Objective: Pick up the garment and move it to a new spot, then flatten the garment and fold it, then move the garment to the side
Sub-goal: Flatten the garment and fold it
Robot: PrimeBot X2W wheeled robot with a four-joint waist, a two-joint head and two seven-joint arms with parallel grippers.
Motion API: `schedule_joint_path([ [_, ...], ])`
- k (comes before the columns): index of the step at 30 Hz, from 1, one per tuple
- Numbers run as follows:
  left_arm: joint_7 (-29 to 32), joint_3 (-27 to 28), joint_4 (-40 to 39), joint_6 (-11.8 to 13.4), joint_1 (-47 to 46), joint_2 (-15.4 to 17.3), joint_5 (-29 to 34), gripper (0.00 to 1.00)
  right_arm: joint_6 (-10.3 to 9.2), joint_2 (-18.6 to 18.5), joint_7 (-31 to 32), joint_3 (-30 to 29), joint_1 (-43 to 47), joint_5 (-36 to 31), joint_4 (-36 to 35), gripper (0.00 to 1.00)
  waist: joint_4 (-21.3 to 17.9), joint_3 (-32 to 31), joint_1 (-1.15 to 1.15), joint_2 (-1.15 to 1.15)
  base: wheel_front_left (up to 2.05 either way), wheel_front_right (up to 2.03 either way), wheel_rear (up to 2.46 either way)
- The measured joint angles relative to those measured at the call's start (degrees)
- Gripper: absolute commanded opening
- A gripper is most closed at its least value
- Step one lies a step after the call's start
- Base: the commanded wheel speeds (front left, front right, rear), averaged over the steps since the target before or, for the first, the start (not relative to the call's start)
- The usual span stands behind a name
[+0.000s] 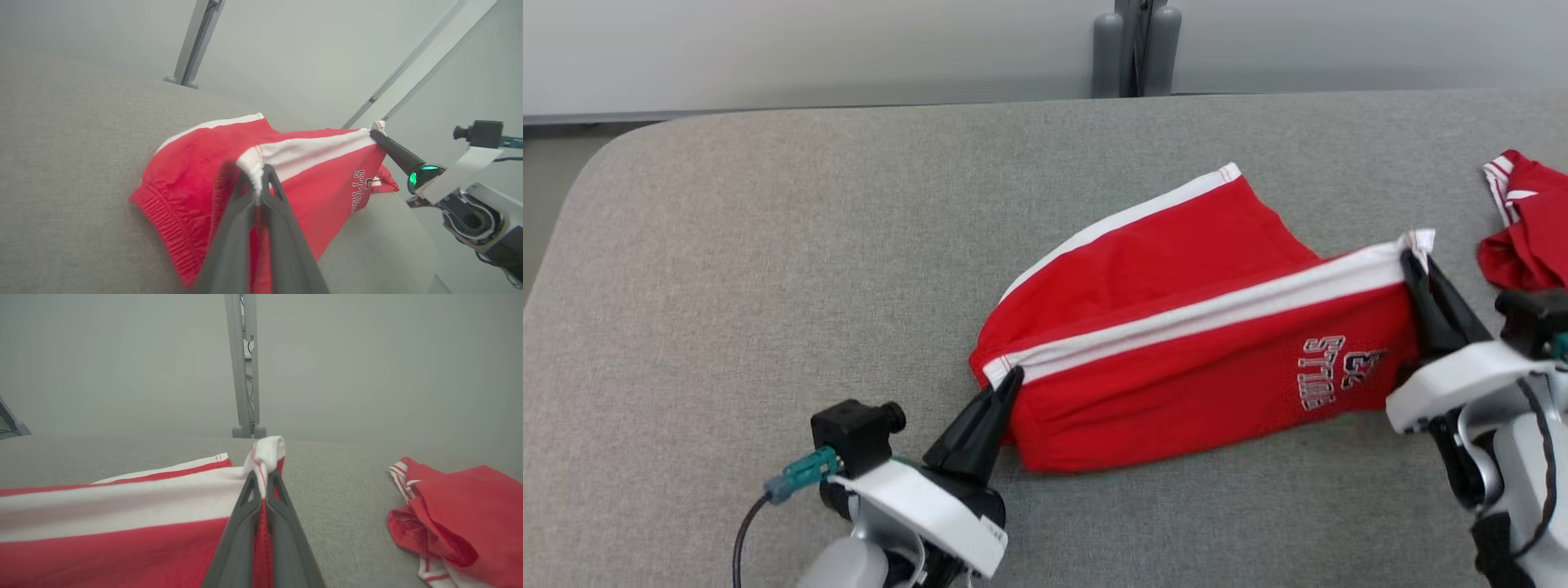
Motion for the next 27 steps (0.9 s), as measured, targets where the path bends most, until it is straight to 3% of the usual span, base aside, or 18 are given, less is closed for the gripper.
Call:
schedule_joint_path([
  [12,0.6,2.7,3.8,1.9,-8.6,-3.4,-7.4,0.00,0.01,-2.3,-0.3,7.7,-22.5,0.3,18.9,0.00,4.9,7.8,0.00,0.00,0.00,0.00,0.00],
  [23,3.3,-0.4,9.2,3.4,-15.1,-4.1,-10.9,0.00,0.01,-3.3,-1.5,12.5,-32.2,2.2,30.8,0.00,8.8,12.1,0.00,0.00,0.00,0.00,0.00],
  [24,3.3,-0.8,9.9,3.6,-15.6,-4.1,-10.9,0.00,0.00,-3.3,-1.5,13.2,-32.9,2.4,31.6,0.11,9.0,12.4,0.00,0.00,0.00,0.00,0.00],
  [25,3.3,-1.0,10.4,3.8,-16.0,-4.1,-11.1,0.00,0.00,-3.2,-1.4,13.8,-33.5,2.7,32.7,0.11,9.1,12.6,0.00,0.00,0.00,0.00,0.00],
  [27,3.2,-2.1,12.0,4.4,-17.2,-4.2,-11.4,0.00,0.00,-3.2,-1.0,15.6,-35.1,3.3,35.0,0.26,9.4,13.3,0.00,0.00,0.00,0.00,0.00],
])
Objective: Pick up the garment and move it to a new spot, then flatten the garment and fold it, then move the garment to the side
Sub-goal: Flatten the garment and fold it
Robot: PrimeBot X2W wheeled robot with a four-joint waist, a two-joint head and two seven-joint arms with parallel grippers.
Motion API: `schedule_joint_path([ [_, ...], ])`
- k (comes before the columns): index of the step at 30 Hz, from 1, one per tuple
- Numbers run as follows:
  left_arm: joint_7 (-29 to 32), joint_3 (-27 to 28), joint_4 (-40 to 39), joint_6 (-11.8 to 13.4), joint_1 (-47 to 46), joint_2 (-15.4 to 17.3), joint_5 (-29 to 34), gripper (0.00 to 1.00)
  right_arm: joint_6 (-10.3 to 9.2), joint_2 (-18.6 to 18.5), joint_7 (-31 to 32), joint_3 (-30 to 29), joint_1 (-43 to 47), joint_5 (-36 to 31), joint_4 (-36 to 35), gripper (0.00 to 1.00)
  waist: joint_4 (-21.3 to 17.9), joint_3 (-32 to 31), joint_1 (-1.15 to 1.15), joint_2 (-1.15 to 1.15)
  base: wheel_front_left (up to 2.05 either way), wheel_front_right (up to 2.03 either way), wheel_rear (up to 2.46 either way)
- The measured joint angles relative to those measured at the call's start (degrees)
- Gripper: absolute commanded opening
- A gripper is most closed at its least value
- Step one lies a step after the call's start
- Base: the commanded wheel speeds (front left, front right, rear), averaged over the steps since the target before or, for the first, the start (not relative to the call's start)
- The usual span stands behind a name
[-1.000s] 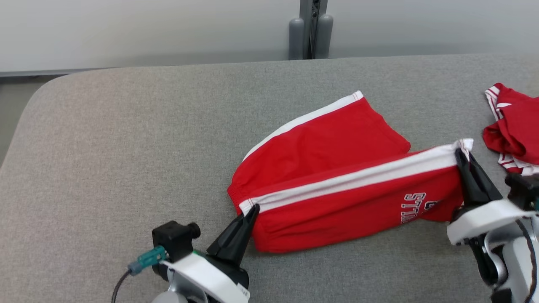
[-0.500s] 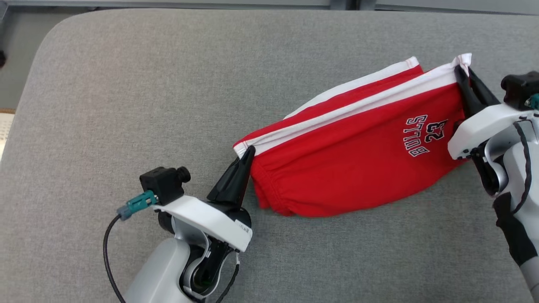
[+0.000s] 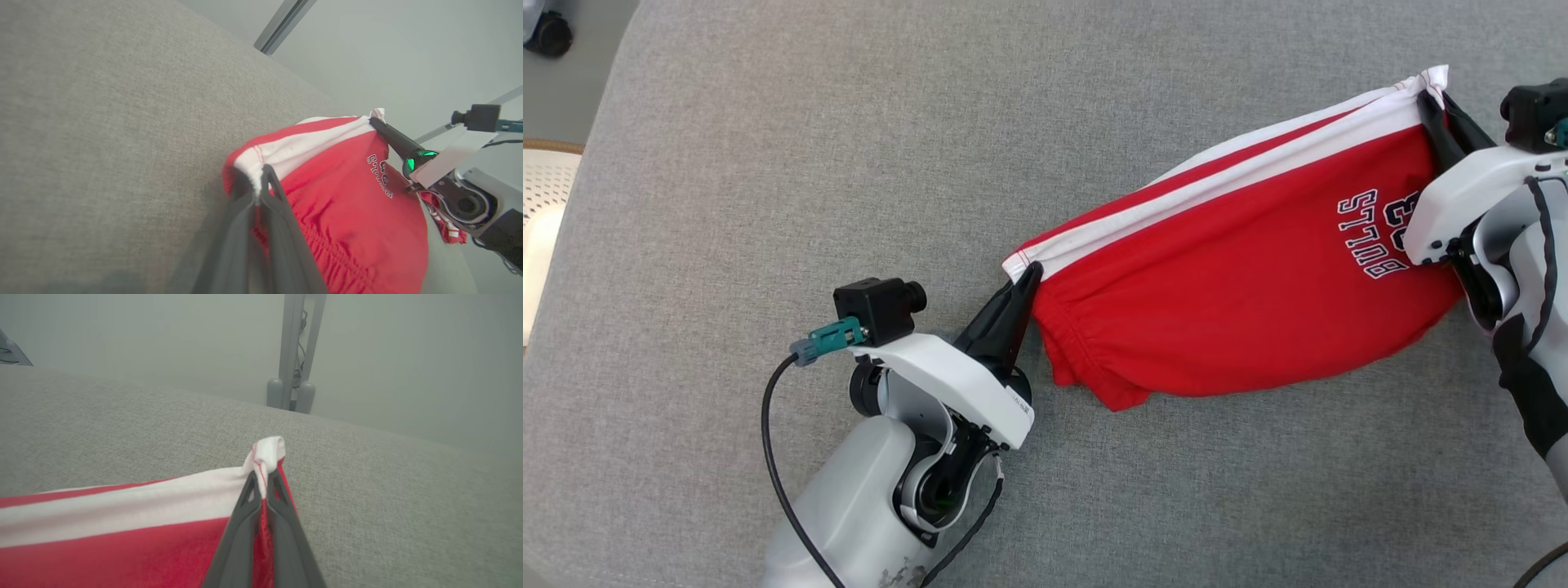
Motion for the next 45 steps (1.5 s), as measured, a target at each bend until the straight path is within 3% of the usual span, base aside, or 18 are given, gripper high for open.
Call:
schedule_joint_path([
  [3,-0.5,-0.6,1.0,0.0,-1.0,0.0,-0.1,0.00,0.00,0.1,-0.1,1.3,-1.6,0.7,1.6,0.26,0.1,0.5,0.00,0.00,0.00,0.00,0.00],
  [5,-0.6,-1.2,1.7,0.0,-1.4,0.0,-0.2,0.00,0.00,0.1,-0.3,2.1,-2.6,1.2,2.8,0.42,0.1,0.7,0.00,0.00,0.00,0.00,0.00],
  [6,-0.7,-1.5,2.1,0.4,-1.8,0.0,-0.2,0.00,0.00,0.1,-0.4,2.6,-2.8,1.4,3.3,0.59,0.0,0.7,0.00,0.00,0.00,0.00,0.00],
  [7,-1.1,-1.6,2.4,0.6,-2.0,0.0,-0.1,0.01,0.00,0.2,-0.5,2.9,-3.0,1.6,3.7,0.93,0.0,0.7,0.00,0.00,0.00,0.00,0.00],
  [8,-1.3,-1.7,2.7,0.7,-2.1,0.0,-0.1,0.19,0.00,0.3,-0.8,3.1,-3.3,1.9,4.0,1.00,-0.1,0.6,0.00,0.00,0.00,0.00,0.00],
  [10,-1.8,-2.0,3.3,0.9,-2.1,0.0,-0.1,0.64,0.00,0.3,-1.6,3.2,-3.6,2.5,4.2,1.00,-0.3,0.4,0.00,0.00,0.00,0.00,0.00],
  [12,-2.3,-2.2,3.9,1.4,-2.1,0.0,-0.1,0.98,0.00,0.2,-2.2,3.4,-3.7,3.0,3.9,1.00,-0.5,0.1,0.00,0.00,0.00,0.00,0.00],
  [17,-4.0,-2.6,5.1,3.0,-2.1,0.2,1.3,1.00,0.00,0.3,-2.8,3.9,-2.8,4.5,-0.6,1.00,-1.4,-1.1,0.00,0.00,0.00,0.00,0.00],
  [25,-9.4,-2.4,4.4,9.0,0.3,3.9,6.8,1.00,0.00,-0.2,-2.9,4.1,5.9,5.9,-12.6,1.00,-3.4,-4.3,0.00,0.00,0.00,0.00,0.00],
  [34,-12.9,-1.2,-3.1,16.1,7.5,7.9,15.6,1.00,-0.01,0.9,-2.9,-0.1,16.2,5.6,-21.0,1.00,-4.7,-10.4,0.00,0.00,0.00,0.00,0.00],
  [45,-13.1,2.3,-13.3,21.2,18.3,10.1,30.2,1.00,-0.01,4.9,-2.9,-4.0,26.9,4.7,-25.0,1.00,-5.8,-18.0,0.00,0.00,0.00,0.00,0.00],
])
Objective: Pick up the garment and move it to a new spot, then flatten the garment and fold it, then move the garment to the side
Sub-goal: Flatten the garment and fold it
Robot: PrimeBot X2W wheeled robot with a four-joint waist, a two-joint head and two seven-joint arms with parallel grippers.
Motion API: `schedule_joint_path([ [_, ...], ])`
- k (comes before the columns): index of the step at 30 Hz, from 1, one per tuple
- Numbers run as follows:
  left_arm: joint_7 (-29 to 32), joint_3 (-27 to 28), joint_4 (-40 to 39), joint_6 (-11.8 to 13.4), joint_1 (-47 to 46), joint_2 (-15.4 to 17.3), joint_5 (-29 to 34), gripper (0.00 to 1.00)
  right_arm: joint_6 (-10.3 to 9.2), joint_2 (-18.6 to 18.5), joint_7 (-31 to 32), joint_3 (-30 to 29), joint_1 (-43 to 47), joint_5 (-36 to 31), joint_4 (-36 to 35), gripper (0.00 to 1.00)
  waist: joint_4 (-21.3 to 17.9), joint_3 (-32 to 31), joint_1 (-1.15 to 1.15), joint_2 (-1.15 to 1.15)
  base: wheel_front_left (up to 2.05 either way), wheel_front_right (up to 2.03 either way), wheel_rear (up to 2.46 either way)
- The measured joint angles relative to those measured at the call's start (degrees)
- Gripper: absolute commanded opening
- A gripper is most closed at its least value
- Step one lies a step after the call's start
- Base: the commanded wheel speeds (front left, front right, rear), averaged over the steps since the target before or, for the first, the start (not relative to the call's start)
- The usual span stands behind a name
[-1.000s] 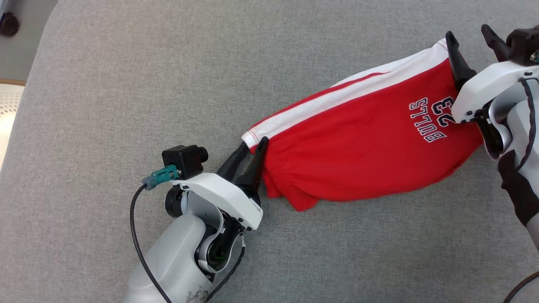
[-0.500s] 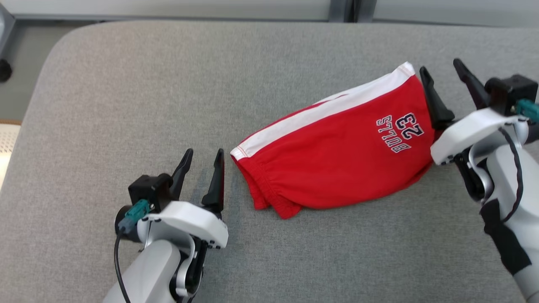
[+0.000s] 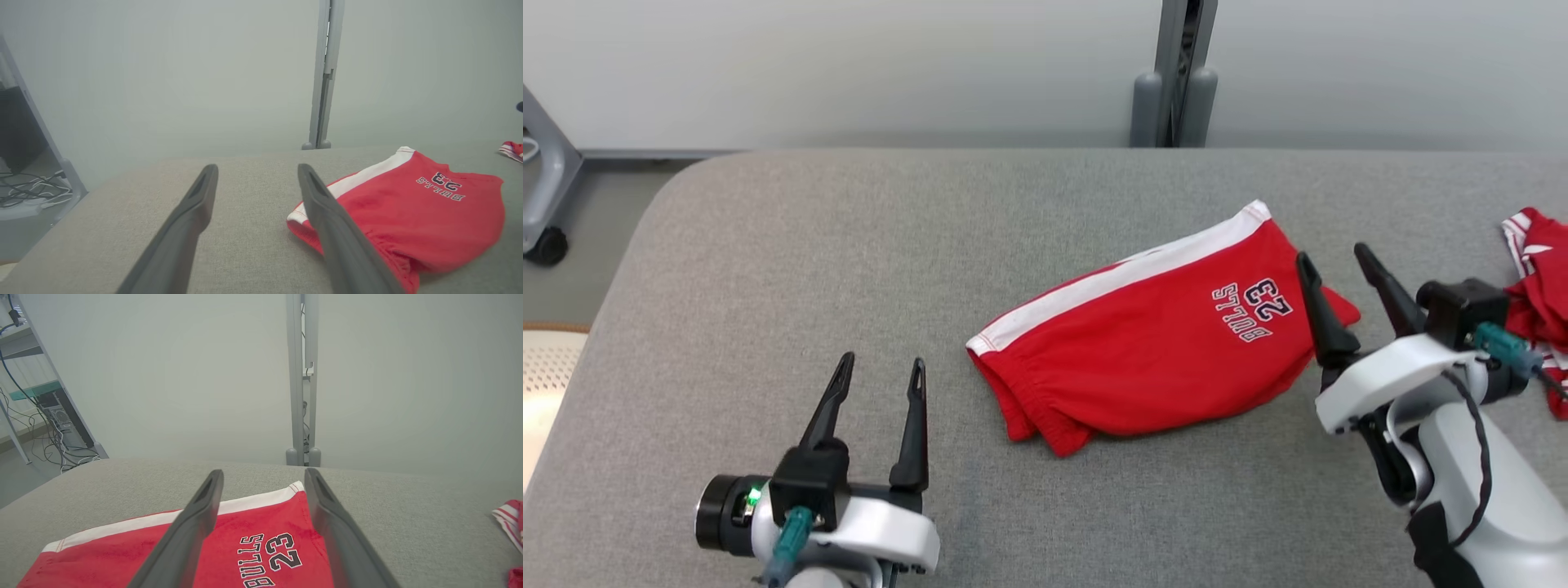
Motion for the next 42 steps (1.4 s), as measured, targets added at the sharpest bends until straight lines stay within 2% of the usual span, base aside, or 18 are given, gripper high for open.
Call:
schedule_joint_path([
  [4,0.0,1.5,-2.6,1.1,3.4,-0.1,4.3,1.00,0.00,1.1,0.0,-1.2,3.4,-0.3,-1.3,1.00,-0.2,-2.2,0.00,0.00,0.00,0.00,0.00],
  [13,-0.1,3.6,-4.0,2.0,11.4,-2.5,8.3,1.00,0.00,2.8,0.0,-4.6,10.9,0.1,-3.6,1.00,0.5,-5.5,0.00,0.00,0.00,0.00,0.00],
  [20,-0.1,4.6,-3.5,-0.1,12.6,-3.9,9.3,1.00,0.00,3.0,0.0,-5.6,12.2,0.4,-3.6,1.00,0.9,-4.4,0.00,0.00,0.00,0.00,0.00],
  [23,-0.1,5.0,-3.0,-1.3,12.3,-4.8,9.0,1.00,0.00,3.4,0.0,-7.4,10.9,3.9,-2.5,1.00,1.2,-3.4,0.00,0.00,0.00,0.00,0.00],
  [25,-0.1,5.0,-2.5,-2.1,12.1,-5.3,8.9,1.00,0.00,3.0,0.0,-8.1,9.1,5.2,-0.6,1.00,1.5,-2.7,0.00,0.00,0.00,0.00,0.00],
  [30,-0.1,5.4,-1.8,-3.7,10.3,-6.3,9.5,1.00,-0.01,0.9,0.2,-11.5,3.5,7.9,9.4,1.00,2.8,-1.1,0.00,0.00,0.00,0.00,0.00],
  [31,-0.1,5.4,-1.8,-3.7,10.3,-6.3,9.5,1.00,-0.01,0.9,0.2,-11.5,3.5,7.9,9.4,1.00,2.8,-1.1,0.00,0.00,0.00,0.00,0.00],
  [42,-0.1,5.7,0.5,-6.9,8.9,-7.1,10.0,1.00,-0.01,-0.3,3.8,-12.2,-6.3,11.8,26.7,1.00,5.4,2.1,0.00,0.00,0.00,0.00,0.00],
])
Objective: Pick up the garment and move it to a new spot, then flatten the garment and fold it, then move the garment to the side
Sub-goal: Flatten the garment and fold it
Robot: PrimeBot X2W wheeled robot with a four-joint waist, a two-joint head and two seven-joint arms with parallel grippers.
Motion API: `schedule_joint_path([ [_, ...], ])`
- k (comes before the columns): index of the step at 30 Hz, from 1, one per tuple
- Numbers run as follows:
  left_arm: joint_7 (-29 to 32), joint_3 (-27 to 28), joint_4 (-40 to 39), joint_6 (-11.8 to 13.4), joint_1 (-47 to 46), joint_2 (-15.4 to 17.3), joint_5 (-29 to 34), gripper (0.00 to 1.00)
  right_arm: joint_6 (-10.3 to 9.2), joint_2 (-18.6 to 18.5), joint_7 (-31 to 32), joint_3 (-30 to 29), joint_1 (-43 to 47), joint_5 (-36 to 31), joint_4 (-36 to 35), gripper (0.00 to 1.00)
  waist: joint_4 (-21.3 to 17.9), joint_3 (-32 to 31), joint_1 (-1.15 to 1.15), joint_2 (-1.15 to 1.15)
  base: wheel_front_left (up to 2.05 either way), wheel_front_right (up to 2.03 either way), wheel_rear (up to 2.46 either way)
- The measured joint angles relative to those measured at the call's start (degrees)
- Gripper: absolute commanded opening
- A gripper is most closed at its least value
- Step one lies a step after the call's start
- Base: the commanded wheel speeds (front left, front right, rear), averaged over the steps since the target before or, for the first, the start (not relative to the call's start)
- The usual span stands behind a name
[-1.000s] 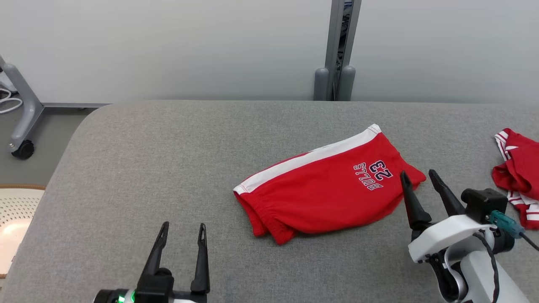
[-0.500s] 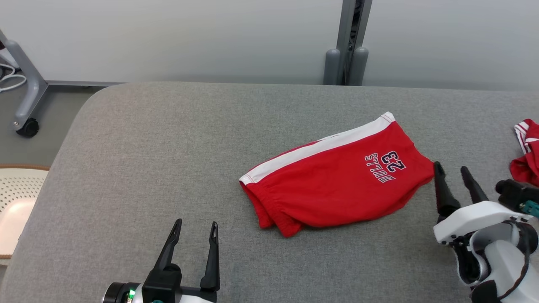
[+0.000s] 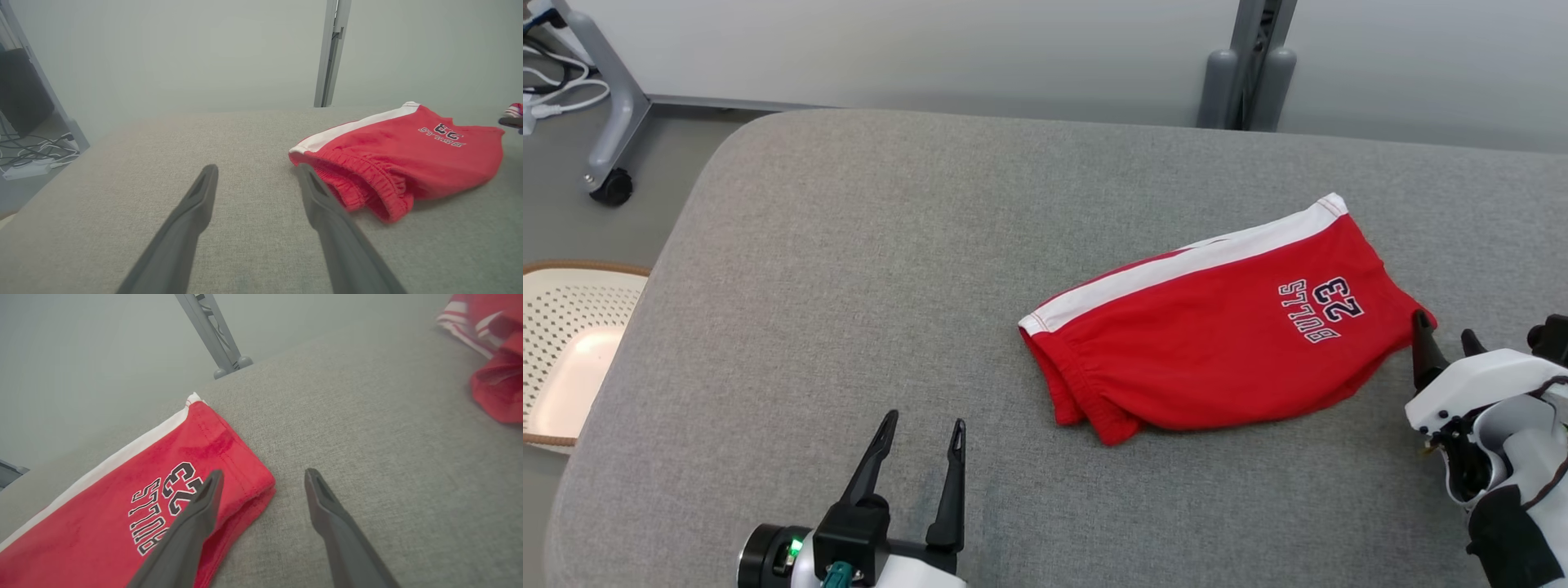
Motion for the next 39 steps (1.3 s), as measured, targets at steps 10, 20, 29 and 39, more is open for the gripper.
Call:
schedule_joint_path([
  [10,0.0,-1.4,2.4,-3.3,-2.2,-0.6,1.2,1.00,0.00,-1.2,1.2,-1.3,-5.0,1.8,7.5,1.00,2.2,3.1,0.00,0.00,0.00,0.00,0.00],
  [20,0.0,-1.9,3.6,-3.9,-3.2,-1.3,1.2,1.00,0.00,-0.9,3.7,-1.1,-5.5,2.4,8.8,0.00,2.7,3.5,0.00,0.00,0.00,0.00,0.00],
  [29,0.0,-0.9,3.5,-3.8,-3.3,-1.6,1.2,1.00,0.02,0.0,1.1,0.6,-3.9,4.2,6.6,0.00,0.7,3.0,0.00,0.00,0.00,0.00,0.00],
  [39,0.0,0.1,3.2,-4.1,-3.0,-1.6,1.4,1.00,0.01,0.2,-2.1,4.4,1.6,9.6,-2.4,0.00,-3.4,1.8,0.00,0.00,0.00,0.00,0.00],
])
